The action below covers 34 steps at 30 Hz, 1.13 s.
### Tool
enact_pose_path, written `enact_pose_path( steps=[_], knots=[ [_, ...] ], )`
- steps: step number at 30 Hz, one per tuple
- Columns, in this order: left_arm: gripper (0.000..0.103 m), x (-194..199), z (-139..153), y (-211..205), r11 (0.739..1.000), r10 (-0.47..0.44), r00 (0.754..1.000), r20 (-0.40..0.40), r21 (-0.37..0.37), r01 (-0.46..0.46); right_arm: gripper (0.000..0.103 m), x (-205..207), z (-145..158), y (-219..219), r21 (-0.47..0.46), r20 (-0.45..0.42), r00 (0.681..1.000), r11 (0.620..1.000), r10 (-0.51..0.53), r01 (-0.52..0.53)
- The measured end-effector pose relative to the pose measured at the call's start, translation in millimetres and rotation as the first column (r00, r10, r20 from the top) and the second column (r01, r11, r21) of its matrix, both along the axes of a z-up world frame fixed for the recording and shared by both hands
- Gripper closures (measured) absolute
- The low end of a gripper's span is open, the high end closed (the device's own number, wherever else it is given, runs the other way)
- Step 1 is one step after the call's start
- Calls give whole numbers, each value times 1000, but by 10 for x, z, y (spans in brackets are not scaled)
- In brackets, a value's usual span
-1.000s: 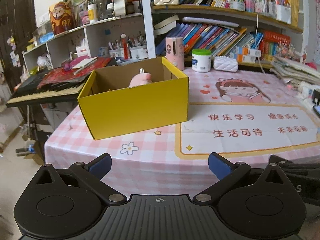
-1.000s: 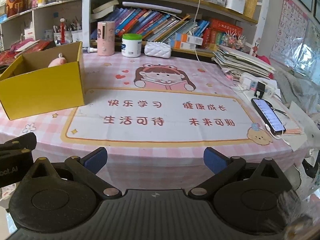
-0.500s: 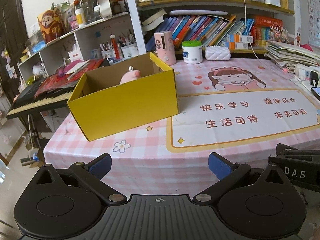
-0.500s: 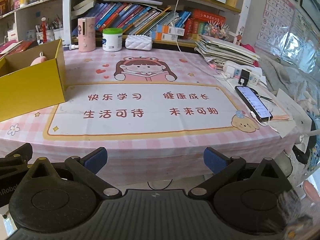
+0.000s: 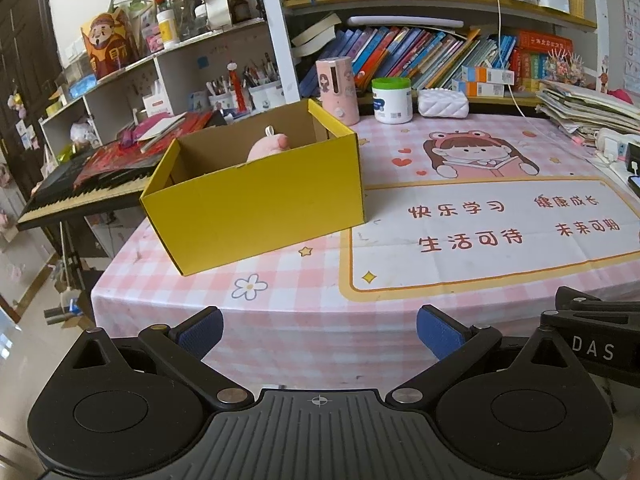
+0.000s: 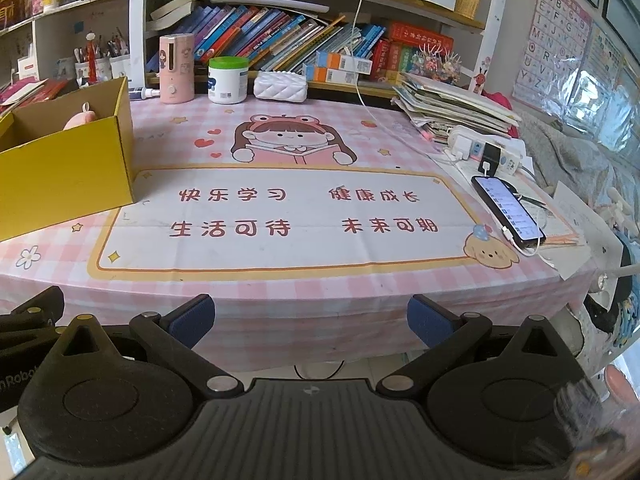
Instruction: Organize objects
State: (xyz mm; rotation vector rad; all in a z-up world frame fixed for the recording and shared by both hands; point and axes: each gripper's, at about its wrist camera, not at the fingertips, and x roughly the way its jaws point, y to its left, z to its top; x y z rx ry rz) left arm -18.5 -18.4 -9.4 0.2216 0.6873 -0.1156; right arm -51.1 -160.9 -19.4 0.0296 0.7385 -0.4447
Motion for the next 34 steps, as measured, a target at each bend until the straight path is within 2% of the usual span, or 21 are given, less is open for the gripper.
enact_pose_path(
  steps=[34],
  knots=[
    [0,147,-36,159,999,32,999,-19,-30,-33,0,170,10,150,-16,-1,1000,999,28,-28]
  ],
)
